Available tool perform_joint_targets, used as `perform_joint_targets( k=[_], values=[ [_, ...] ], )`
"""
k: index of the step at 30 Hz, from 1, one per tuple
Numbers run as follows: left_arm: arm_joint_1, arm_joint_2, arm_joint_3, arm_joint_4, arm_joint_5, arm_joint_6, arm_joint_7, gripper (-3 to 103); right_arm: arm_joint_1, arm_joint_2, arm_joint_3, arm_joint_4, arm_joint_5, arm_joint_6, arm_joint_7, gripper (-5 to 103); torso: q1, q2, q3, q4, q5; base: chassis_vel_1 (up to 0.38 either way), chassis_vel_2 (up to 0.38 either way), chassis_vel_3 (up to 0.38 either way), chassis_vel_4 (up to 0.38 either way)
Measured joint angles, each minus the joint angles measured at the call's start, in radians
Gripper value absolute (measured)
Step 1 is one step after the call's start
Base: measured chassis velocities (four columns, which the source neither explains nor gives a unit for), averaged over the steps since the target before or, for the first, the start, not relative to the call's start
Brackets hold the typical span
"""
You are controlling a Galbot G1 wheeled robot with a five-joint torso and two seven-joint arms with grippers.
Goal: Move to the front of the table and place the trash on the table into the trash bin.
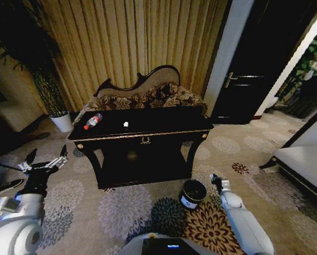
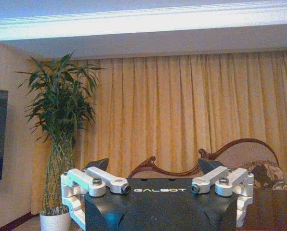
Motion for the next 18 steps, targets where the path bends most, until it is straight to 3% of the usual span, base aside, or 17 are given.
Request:
perform_joint_targets(
  k=[6, 8, 10, 11, 18],
  values=[
    [-0.014, 0.008, 0.013, 0.032, -0.004, 0.000, 0.000, 100, -0.005, 0.034, 0.006, 0.075, -0.025, -0.025, 0.000, 33, 0.000, 0.000, 0.000, 0.0006, -0.0005, 0.000, 0.000, 0.000, 0.000],
    [-0.016, 0.006, 0.016, 0.032, -0.002, 0.000, 0.001, 100, -0.005, 0.035, 0.007, 0.083, -0.026, -0.028, 0.000, 33, 0.000, 0.000, 0.000, 0.0005, -0.0005, 0.000, 0.000, 0.000, 0.000],
    [-0.022, 0.008, 0.016, 0.033, -0.002, 0.000, 0.002, 100, -0.002, 0.037, 0.007, 0.097, -0.026, -0.038, 0.000, 44, 0.000, 0.000, 0.000, 0.0002, -0.0001, 0.000, 0.000, 0.000, 0.000],
    [-0.022, 0.008, 0.016, 0.033, -0.002, 0.000, 0.002, 100, -0.002, 0.037, 0.007, 0.097, -0.026, -0.038, 0.000, 44, 0.000, 0.000, 0.000, 0.0002, -0.0001, 0.000, 0.000, 0.000, 0.000],
    [-0.029, 0.012, 0.012, 0.055, -0.005, 0.000, 0.001, 100, -0.006, 0.038, -0.001, 0.177, 0.023, -0.065, 0.000, 71, 0.000, 0.000, 0.000, 0.0005, -0.0005, 0.000, 0.000, 0.000, 0.000]
  ],
)
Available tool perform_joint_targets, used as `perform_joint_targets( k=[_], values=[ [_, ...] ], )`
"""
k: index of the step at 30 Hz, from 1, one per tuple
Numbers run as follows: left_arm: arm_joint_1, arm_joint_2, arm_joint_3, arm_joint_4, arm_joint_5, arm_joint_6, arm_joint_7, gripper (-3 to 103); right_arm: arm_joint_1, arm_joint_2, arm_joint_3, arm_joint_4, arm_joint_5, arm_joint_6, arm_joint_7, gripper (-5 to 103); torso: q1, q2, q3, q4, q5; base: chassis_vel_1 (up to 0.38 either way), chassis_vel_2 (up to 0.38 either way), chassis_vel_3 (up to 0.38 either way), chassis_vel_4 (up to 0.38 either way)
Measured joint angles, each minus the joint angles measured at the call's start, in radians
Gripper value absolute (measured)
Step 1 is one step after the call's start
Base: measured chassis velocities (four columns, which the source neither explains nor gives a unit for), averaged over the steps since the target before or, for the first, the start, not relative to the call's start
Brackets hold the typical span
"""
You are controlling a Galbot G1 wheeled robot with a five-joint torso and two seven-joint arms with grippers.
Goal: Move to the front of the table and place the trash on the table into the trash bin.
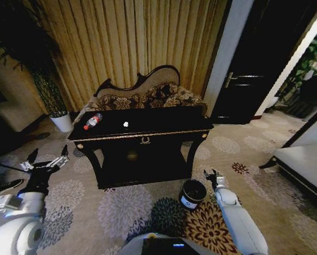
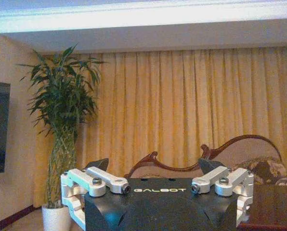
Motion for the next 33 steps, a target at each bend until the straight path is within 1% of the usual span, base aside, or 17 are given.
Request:
perform_joint_targets(
  k=[1, 3, 5, 6, 7, 8, 9, 11, 12, 14, 15, 17, 18, 19, 20, 24, 33],
  values=[
    [-0.005, 0.002, 0.002, 0.013, 0.002, 0.000, 0.000, 100, -0.012, 0.003, 0.000, 0.075, 0.053, -0.018, 0.000, 82, 0.000, 0.000, 0.000, -0.0004, 0.0003, 0.000, 0.000, 0.000, 0.000],
    [-0.007, 0.002, 0.002, 0.015, 0.003, 0.000, -0.001, 100, -0.015, 0.003, 0.000, 0.103, 0.065, -0.021, 0.000, 82, 0.000, 0.000, 0.000, -0.0003, 0.0003, 0.000, 0.000, 0.000, 0.000],
    [-0.011, 0.004, 0.005, 0.020, 0.004, 0.004, -0.001, 100, -0.036, 0.004, 0.008, 0.244, 0.107, -0.033, 0.000, 93, 0.000, 0.000, 0.000, 0.0000, 0.0000, 0.000, 0.000, 0.000, 0.000],
    [-0.011, 0.004, 0.005, 0.020, 0.004, 0.004, -0.001, 100, -0.036, 0.004, 0.008, 0.244, 0.107, -0.033, 0.000, 93, 0.000, 0.000, 0.000, 0.0000, 0.0000, 0.000, 0.000, 0.000, 0.000],
    [-0.015, 0.005, 0.008, 0.022, 0.004, 0.010, -0.002, 100, -0.046, 0.005, 0.009, 0.313, 0.122, -0.048, 0.000, 97, 0.000, 0.000, 0.000, 0.0000, -0.0001, 0.000, 0.000, 0.000, 0.000],
    [-0.020, 0.006, 0.012, 0.023, 0.005, 0.013, -0.005, 100, -0.054, 0.008, 0.009, 0.374, 0.130, -0.058, 0.000, 99, 0.000, 0.000, 0.000, -0.0001, -0.0002, 0.000, 0.000, 0.000, 0.000],
    [-0.020, 0.006, 0.012, 0.023, 0.005, 0.013, -0.005, 100, -0.054, 0.008, 0.009, 0.374, 0.130, -0.058, 0.000, 99, 0.000, 0.000, 0.000, -0.0001, -0.0002, 0.000, 0.000, 0.000, 0.000],
    [-0.032, 0.008, 0.020, 0.025, 0.007, 0.019, -0.012, 100, -0.071, 0.013, -0.003, 0.516, 0.139, -0.080, 0.000, 100, 0.000, 0.000, 0.000, -0.0002, 0.0001, 0.000, 0.000, 0.000, 0.000],
    [-0.032, 0.008, 0.020, 0.025, 0.007, 0.019, -0.012, 100, -0.071, 0.013, -0.003, 0.516, 0.139, -0.080, 0.000, 100, 0.000, 0.000, 0.000, -0.0002, 0.0001, 0.000, 0.000, 0.000, 0.000],
    [-0.036, 0.008, 0.023, 0.025, 0.007, 0.021, -0.013, 100, -0.080, 0.010, -0.023, 0.625, 0.157, -0.106, 0.000, 100, 0.000, 0.000, 0.000, -0.0002, 0.0002, 0.000, 0.000, 0.000, 0.000],
    [-0.036, 0.008, 0.023, 0.025, 0.007, 0.021, -0.013, 100, -0.080, 0.010, -0.023, 0.625, 0.157, -0.106, 0.000, 100, 0.000, 0.000, 0.000, -0.0002, 0.0002, 0.000, 0.000, 0.000, 0.000],
    [-0.038, 0.008, 0.023, 0.020, 0.007, 0.021, -0.014, 100, -0.088, 0.004, -0.049, 0.739, 0.214, -0.149, 0.000, 100, 0.000, 0.000, 0.000, -0.0001, 0.0000, 0.000, 0.000, 0.000, 0.000],
    [-0.038, 0.008, 0.023, 0.020, 0.007, 0.021, -0.014, 100, -0.088, 0.004, -0.049, 0.739, 0.214, -0.149, 0.000, 100, 0.000, 0.000, 0.000, -0.0001, 0.0000, 0.000, 0.000, 0.000, 0.000],
    [-0.038, 0.008, 0.023, 0.016, 0.007, 0.023, -0.014, 100, -0.094, -0.001, -0.060, 0.789, 0.251, -0.180, 0.000, 100, 0.000, 0.000, 0.000, -0.0001, 0.0001, 0.000, 0.000, 0.000, 0.000],
    [-0.038, 0.008, 0.022, 0.013, 0.006, 0.024, -0.014, 100, -0.099, -0.004, -0.068, 0.821, 0.278, -0.196, 0.000, 100, 0.000, 0.000, 0.000, -0.0001, 0.0000, 0.000, 0.000, 0.000, 0.000],
    [-0.038, 0.009, 0.018, 0.004, 0.003, 0.027, -0.014, 100, -0.103, -0.007, -0.092, 0.856, 0.309, -0.215, 0.000, 100, 0.000, 0.000, 0.000, -0.0001, 0.0003, 0.000, 0.000, 0.000, 0.000],
    [-0.044, 0.016, 0.016, -0.009, 0.001, 0.059, -0.017, 100, -0.109, -0.004, -0.097, 0.836, 0.287, -0.211, 0.000, 100, 0.000, 0.000, 0.000, -0.0002, 0.0003, -0.016, 0.012, 0.020, -0.013]
  ],
)
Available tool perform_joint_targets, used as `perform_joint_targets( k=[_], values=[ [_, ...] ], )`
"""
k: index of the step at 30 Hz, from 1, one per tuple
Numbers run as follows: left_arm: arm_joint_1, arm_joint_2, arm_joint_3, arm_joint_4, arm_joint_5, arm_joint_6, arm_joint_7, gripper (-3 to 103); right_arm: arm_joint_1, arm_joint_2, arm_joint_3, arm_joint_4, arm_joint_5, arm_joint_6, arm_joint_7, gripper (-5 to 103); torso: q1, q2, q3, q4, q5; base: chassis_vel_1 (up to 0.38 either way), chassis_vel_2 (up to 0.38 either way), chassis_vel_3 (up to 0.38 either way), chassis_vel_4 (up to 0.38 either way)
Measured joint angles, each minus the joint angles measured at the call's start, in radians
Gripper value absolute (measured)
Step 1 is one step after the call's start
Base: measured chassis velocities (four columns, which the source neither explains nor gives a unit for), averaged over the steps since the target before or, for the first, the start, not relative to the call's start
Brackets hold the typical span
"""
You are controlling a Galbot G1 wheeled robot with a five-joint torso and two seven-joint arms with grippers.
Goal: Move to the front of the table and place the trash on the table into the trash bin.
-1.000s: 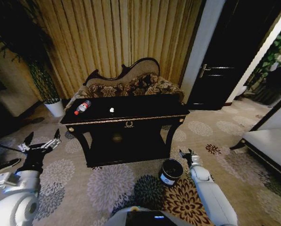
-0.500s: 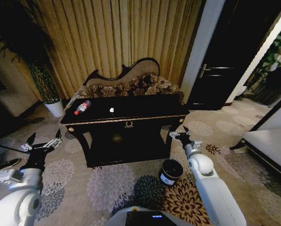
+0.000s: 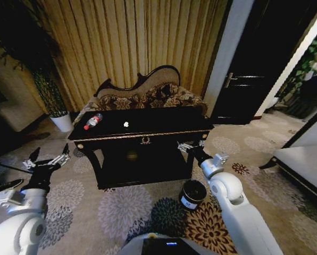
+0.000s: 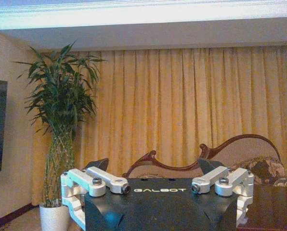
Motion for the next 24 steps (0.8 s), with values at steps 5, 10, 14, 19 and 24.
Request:
perform_joint_targets(
  k=[5, 10, 14, 19, 24],
  values=[
    [-0.009, 0.008, 0.002, 0.006, 0.000, 0.007, -0.001, 100, 0.005, -0.006, 0.005, -0.012, -0.001, 0.008, 0.000, 100, 0.000, 0.000, 0.000, -0.0001, 0.0000, -0.118, 0.121, 0.117, -0.103],
    [-0.009, 0.008, 0.003, 0.016, 0.001, 0.008, -0.002, 100, 0.008, -0.006, 0.004, -0.022, -0.005, 0.021, 0.000, 100, 0.000, 0.000, 0.000, 0.0000, -0.0002, -0.182, 0.185, 0.188, -0.185],
    [-0.011, 0.007, 0.004, 0.019, 0.002, 0.008, -0.001, 100, 0.007, -0.005, 0.001, -0.022, -0.010, 0.023, 0.000, 100, 0.000, 0.000, 0.000, 0.0001, 0.0001, -0.191, 0.210, 0.219, -0.210],
    [-0.011, 0.005, 0.004, 0.020, 0.003, 0.007, -0.001, 100, 0.003, -0.005, -0.001, -0.008, -0.013, 0.022, 0.000, 100, 0.001, 0.000, 0.000, -0.0002, -0.0001, -0.193, 0.196, 0.202, -0.198],
    [-0.008, 0.000, 0.004, 0.019, 0.005, 0.006, 0.000, 100, -0.006, -0.004, -0.002, 0.011, -0.014, 0.020, 0.000, 100, 0.000, 0.000, 0.000, 0.0002, 0.0000, -0.154, 0.180, 0.158, -0.159]
  ],
)
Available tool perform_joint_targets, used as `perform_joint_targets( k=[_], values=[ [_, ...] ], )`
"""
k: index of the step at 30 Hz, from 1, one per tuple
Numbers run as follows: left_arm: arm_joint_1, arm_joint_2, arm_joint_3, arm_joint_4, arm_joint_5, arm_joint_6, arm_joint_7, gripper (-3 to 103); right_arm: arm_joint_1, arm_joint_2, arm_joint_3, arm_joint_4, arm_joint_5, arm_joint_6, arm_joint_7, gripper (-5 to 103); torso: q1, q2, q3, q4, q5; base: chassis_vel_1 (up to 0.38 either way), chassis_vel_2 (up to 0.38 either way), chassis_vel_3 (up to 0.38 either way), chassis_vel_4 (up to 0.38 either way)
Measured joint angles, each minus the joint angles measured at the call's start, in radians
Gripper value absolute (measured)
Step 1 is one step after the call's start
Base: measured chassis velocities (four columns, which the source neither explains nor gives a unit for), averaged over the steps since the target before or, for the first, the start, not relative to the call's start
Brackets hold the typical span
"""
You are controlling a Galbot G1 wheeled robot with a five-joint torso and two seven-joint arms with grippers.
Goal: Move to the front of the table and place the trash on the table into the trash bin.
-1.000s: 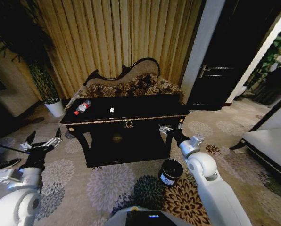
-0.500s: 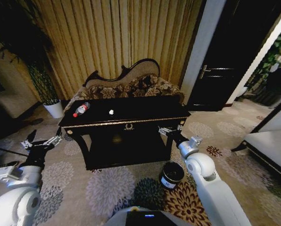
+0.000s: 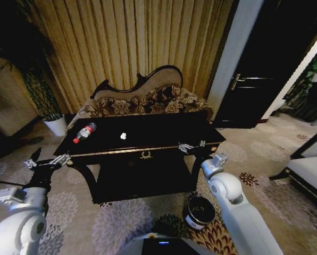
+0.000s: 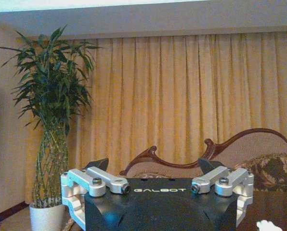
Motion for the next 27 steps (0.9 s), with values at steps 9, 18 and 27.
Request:
perform_joint_targets(
  k=[9, 18, 27],
  values=[
    [0.007, -0.003, -0.002, -0.006, 0.001, -0.002, 0.001, 100, -0.014, -0.001, -0.003, 0.024, -0.004, 0.006, 0.000, 100, 0.000, 0.000, 0.000, -0.0002, 0.0000, -0.159, 0.158, 0.152, -0.161],
    [0.012, -0.012, 0.000, -0.017, 0.001, -0.003, 0.003, 100, -0.044, -0.017, -0.048, 0.057, -0.029, 0.044, 0.000, 100, -0.001, 0.000, 0.000, -0.0003, -0.0001, -0.032, 0.048, 0.038, -0.045],
    [0.038, -0.049, -0.015, -0.032, 0.008, -0.007, 0.003, 100, 0.053, -0.093, -0.179, 0.024, -0.018, 0.025, 0.000, 100, -0.001, 0.000, 0.000, -0.0001, 0.0001, 0.002, -0.006, -0.003, 0.004]
  ],
)
